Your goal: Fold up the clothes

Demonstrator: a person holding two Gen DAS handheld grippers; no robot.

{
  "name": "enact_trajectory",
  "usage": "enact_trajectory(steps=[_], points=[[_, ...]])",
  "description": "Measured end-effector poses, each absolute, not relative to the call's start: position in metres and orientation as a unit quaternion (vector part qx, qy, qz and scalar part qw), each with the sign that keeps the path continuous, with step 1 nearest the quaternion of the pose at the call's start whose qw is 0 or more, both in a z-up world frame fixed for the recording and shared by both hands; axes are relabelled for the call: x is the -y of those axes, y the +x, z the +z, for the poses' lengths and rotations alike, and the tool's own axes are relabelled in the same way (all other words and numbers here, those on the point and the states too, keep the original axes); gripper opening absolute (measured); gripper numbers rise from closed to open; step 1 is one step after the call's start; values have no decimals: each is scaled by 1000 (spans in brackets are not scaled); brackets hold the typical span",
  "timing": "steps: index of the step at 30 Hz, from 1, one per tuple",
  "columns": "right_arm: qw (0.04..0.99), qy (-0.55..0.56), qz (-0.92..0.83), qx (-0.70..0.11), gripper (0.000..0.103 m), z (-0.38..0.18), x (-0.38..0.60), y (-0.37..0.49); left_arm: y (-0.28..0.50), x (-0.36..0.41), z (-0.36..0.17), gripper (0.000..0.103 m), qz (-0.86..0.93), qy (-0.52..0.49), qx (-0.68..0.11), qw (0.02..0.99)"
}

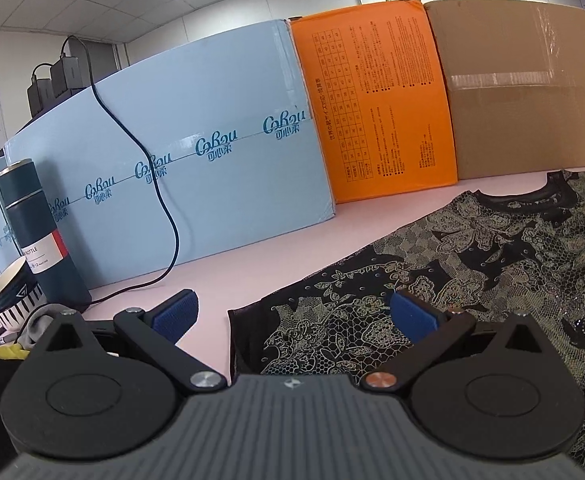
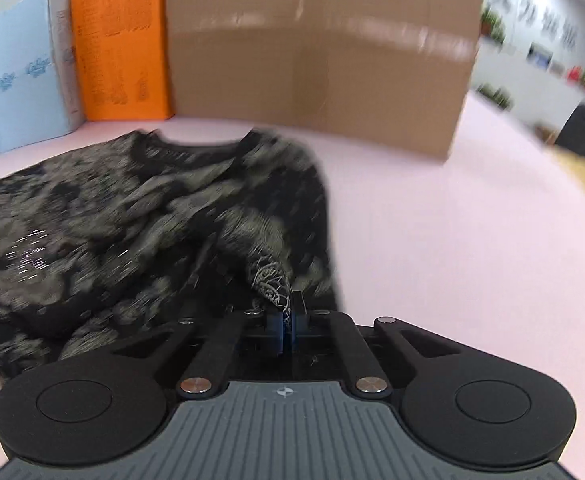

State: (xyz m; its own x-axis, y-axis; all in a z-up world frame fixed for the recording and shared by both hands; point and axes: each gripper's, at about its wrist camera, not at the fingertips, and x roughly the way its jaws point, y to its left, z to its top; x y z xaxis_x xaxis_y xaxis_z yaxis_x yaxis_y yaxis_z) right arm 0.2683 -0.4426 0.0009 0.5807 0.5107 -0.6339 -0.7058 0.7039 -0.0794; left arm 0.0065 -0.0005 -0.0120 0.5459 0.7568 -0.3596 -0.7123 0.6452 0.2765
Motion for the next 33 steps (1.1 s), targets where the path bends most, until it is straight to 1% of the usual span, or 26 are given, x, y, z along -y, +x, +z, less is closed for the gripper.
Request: enact_trajectory(steps=[4,5,6,7,8,9,10,12,14,16,18,20,21,22,23,24,25,26,27,30,33], points=[[949,-102,215,-205,4,52,467,289,7,-4,-13,103,418,43,-235,876],[961,-92,186,-184,6,61,473,290,7,-6,-14,103,419,38,-237,876],[966,-90,169,-171,22,67,476,288,6,-9,-14,103,420,33,-239,875],[967,-99,168,-166,58,69,478,282,6,-11,-13,103,422,28,-241,874],[967,-109,168,-160,69,71,479,276,5,-13,-13,103,423,24,-242,873],[963,-124,186,-154,72,70,480,265,4,-15,-12,103,426,20,-241,872],[958,-138,205,-147,72,68,480,254,3,-16,-12,103,428,18,-239,871],[936,-143,278,-159,72,59,483,230,1,-17,-11,103,431,16,-235,871],[892,-117,384,-208,72,48,488,212,1,-17,-12,103,429,17,-236,872],[842,-90,455,-276,72,33,485,200,3,-17,-14,103,428,20,-241,871],[818,-89,482,-302,72,19,478,186,5,-18,-16,103,431,23,-246,868],[804,-107,490,-318,77,7,467,175,6,-19,-18,103,432,23,-250,866],[803,-120,486,-324,77,0,458,174,5,-20,-18,103,433,22,-250,866],[802,-127,484,-326,77,-5,455,172,5,-21,-19,103,433,22,-250,866],[800,-129,487,-325,70,-9,456,167,4,-22,-18,103,433,21,-249,866],[796,-125,494,-327,39,-12,456,166,2,-22,-18,103,433,20,-246,867],[792,-120,501,-329,16,-16,456,166,1,-23,-17,103,433,19,-242,868],[792,-111,504,-326,9,-14,458,164,0,-23,-16,103,433,18,-239,869],[793,-102,506,-322,6,-12,460,163,-1,-24,-16,103,434,16,-238,869],[807,-45,525,-267,5,21,483,156,-3,-28,-15,103,438,11,-236,868],[818,13,541,-194,4,65,514,145,-5,-30,-15,103,442,6,-234,866]])
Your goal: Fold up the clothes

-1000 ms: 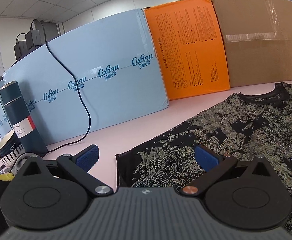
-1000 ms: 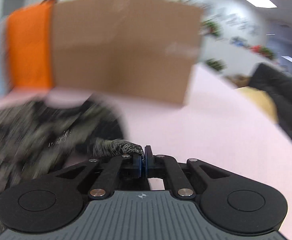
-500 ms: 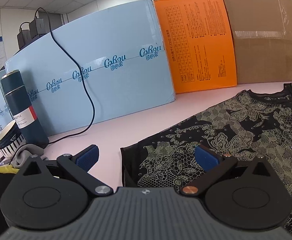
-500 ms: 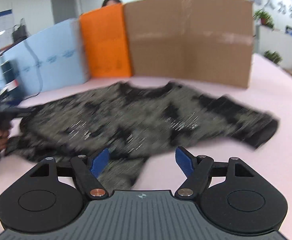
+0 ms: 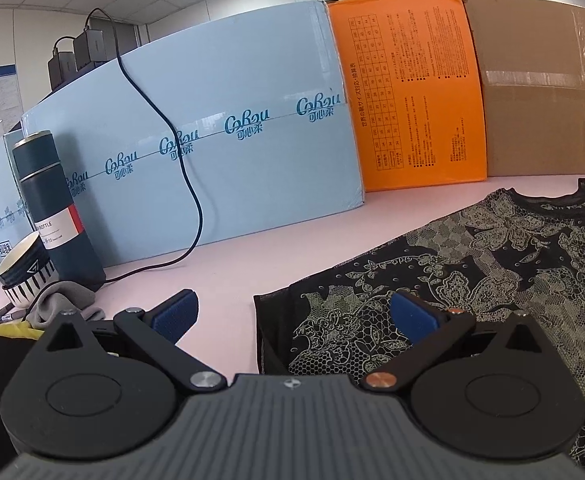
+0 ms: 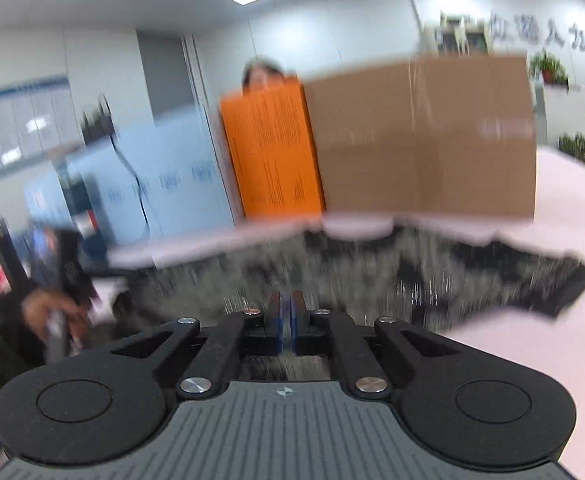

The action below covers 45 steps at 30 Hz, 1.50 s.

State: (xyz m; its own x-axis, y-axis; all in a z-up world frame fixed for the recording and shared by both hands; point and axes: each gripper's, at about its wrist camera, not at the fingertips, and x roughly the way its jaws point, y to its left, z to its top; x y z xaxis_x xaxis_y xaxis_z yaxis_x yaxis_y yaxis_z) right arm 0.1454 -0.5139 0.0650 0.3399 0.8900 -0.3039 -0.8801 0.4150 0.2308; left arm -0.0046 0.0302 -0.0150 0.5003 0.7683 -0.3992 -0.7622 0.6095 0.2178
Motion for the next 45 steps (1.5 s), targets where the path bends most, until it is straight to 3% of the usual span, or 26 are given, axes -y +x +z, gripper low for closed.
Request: enact_trajectory(steps=[5,6,7,9,15,17,19,20,21,32,34,38,39,40,42,45], points=[[839,39,532,-106,4,116,556,128,-7,-37,-17,103,445,0,-239,863],[846,30,522,-104,10,119,559,127,-8,-39,-17,103,444,-4,-240,863],[845,10,519,-128,40,109,553,130,-9,-40,-17,103,443,-8,-241,863],[840,-32,511,-179,77,89,540,135,-10,-41,-17,103,441,-14,-240,864],[814,-75,495,-294,76,6,483,154,-9,-42,-20,103,441,-12,-246,863],[800,-68,501,-323,70,-11,467,163,-9,-42,-20,103,441,-12,-244,864],[785,-47,514,-341,22,-22,457,168,-10,-43,-20,103,440,-11,-243,865],[784,-39,516,-343,5,-23,453,170,-10,-43,-20,103,440,-11,-242,865],[782,-25,518,-346,4,-21,452,170,-11,-43,-19,103,440,-10,-241,865],[810,109,569,-90,4,98,559,123,-13,-44,-17,103,444,-9,-235,864],[825,102,551,-79,4,106,576,120,-14,-45,-17,103,445,-10,-235,864],[856,67,494,-138,6,89,597,128,-15,-48,-18,103,447,-16,-238,862],[862,54,477,-162,12,82,600,131,-15,-49,-19,103,447,-18,-239,862],[875,29,443,-191,30,71,601,134,-15,-50,-18,103,447,-20,-239,862],[906,-12,373,-198,50,54,605,136,-18,-51,-17,103,443,-27,-235,865],[919,-4,337,-203,56,38,614,147,-26,-51,-12,103,411,-41,-218,884]])
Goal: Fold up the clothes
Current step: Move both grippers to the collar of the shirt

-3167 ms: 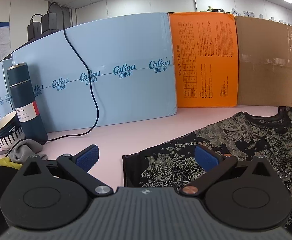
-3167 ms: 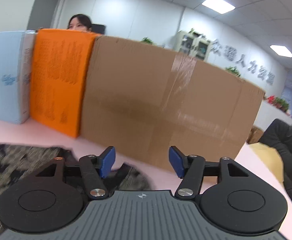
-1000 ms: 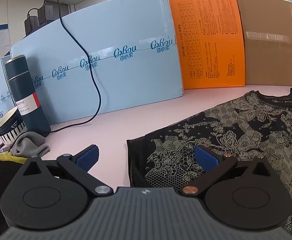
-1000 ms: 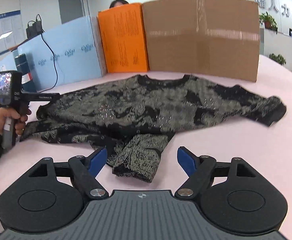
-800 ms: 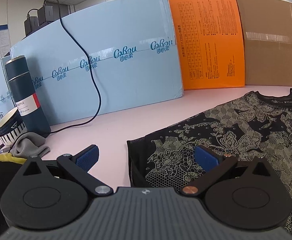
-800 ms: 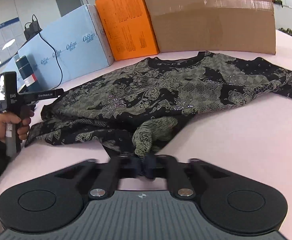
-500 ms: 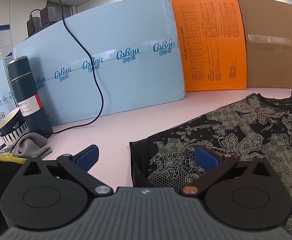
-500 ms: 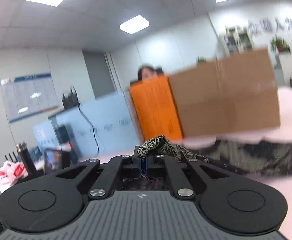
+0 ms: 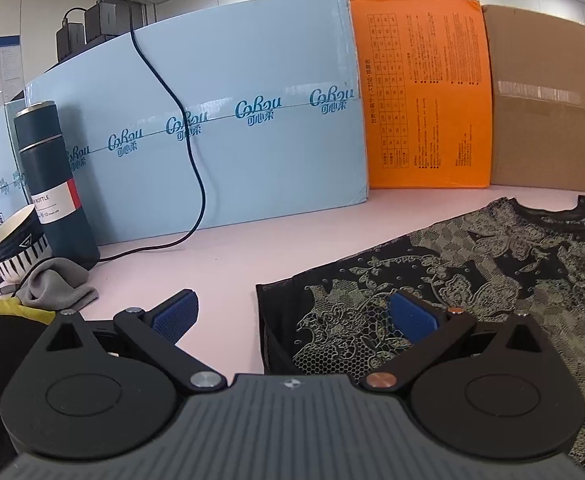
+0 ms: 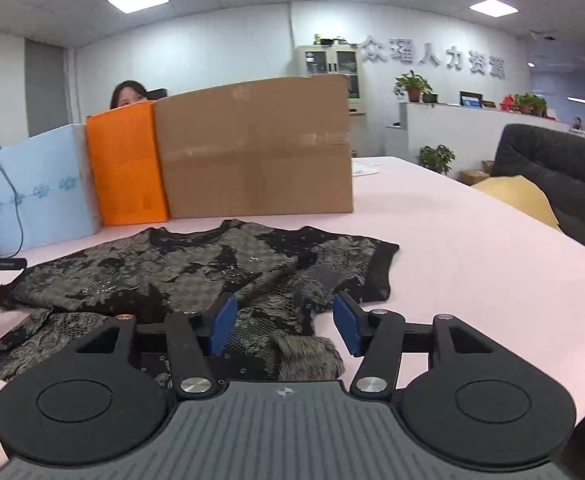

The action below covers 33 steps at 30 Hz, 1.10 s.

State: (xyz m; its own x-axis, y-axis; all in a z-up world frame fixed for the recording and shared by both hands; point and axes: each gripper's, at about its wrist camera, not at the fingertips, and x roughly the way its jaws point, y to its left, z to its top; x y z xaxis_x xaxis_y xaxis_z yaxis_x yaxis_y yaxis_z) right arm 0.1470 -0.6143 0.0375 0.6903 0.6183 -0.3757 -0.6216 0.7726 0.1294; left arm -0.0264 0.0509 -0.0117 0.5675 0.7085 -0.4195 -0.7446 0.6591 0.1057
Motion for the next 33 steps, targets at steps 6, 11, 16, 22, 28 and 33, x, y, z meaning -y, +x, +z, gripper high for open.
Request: enact_trajectory(steps=[6,11,16,22,28,33], points=[[886,69,406,-213,68,17,607,158,-44,-32,-2,103,241,-70,-208,945],[849,37,487,-202,84,13,569,144,-52,15,-1,103,146,-18,-220,964],[804,12,550,-226,84,7,532,142,-53,24,10,103,170,19,-231,958],[774,-25,578,-258,84,51,512,162,-27,-9,65,103,216,118,-309,919],[798,-73,571,-179,103,166,479,214,1,-16,133,103,207,250,-314,892],[813,-135,549,-139,103,163,419,290,37,-56,108,103,172,171,-271,931]])
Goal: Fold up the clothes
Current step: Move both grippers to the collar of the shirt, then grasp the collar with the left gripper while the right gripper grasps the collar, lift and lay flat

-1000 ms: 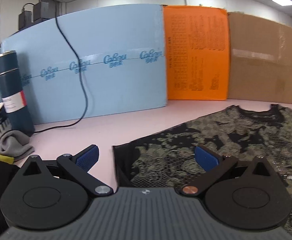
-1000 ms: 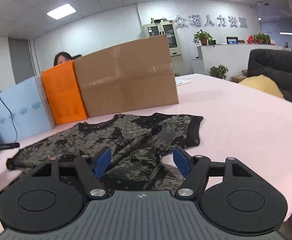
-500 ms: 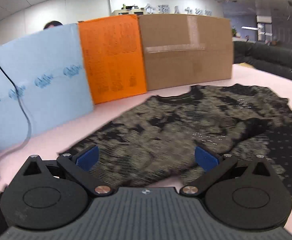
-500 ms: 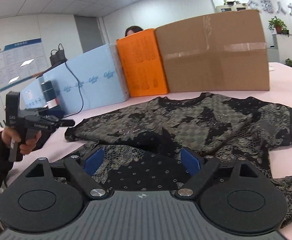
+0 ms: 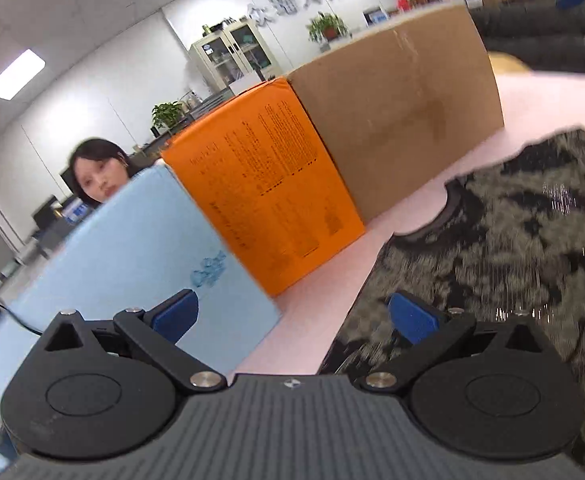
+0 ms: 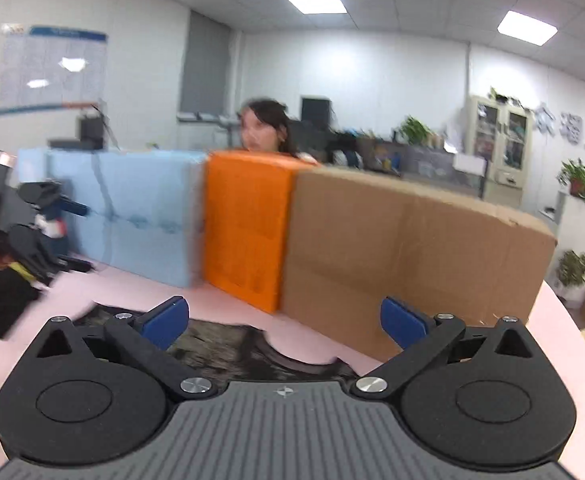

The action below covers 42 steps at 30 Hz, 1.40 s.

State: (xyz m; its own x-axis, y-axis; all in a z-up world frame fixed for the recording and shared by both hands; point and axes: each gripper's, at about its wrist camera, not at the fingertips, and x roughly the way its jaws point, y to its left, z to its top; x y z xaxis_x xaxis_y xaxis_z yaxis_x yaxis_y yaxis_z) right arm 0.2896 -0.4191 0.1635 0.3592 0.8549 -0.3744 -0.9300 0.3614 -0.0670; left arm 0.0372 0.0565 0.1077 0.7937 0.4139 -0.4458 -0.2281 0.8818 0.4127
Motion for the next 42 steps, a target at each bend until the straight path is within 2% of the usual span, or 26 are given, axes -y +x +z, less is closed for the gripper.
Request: enact_trajectory(steps=[3,5,8,10,12,23,24,25,26,27,28,42], points=[[805,-171,533,-198,100,124,379,352,67,-90,74,101,175,116,-278,937],[794,-210,533,-203,100,98,358,380,86,-109,55,94,167,90,-291,938],[764,-301,543,-177,87,55,331,411,107,-127,33,90,148,83,-286,943],[737,-359,541,-187,74,25,314,426,119,-132,20,88,126,83,-287,946],[725,-377,540,-202,65,3,302,440,132,-135,8,87,103,85,-294,946],[736,-295,552,-258,64,-37,282,495,183,-133,-30,86,26,61,-342,937],[734,-281,556,-269,59,-39,282,498,185,-132,-30,76,17,55,-342,938],[732,-267,560,-281,43,-40,283,500,186,-132,-30,63,4,46,-342,939],[727,-249,568,-295,32,-40,283,502,186,-131,-29,32,-6,37,-340,940],[729,-249,566,-294,9,-40,283,500,187,-130,-28,9,-10,32,-338,940],[731,-251,563,-292,2,-39,283,498,188,-127,-27,0,-9,36,-338,940],[739,-256,582,-220,2,-14,238,459,157,-136,-3,0,111,77,-313,940]])
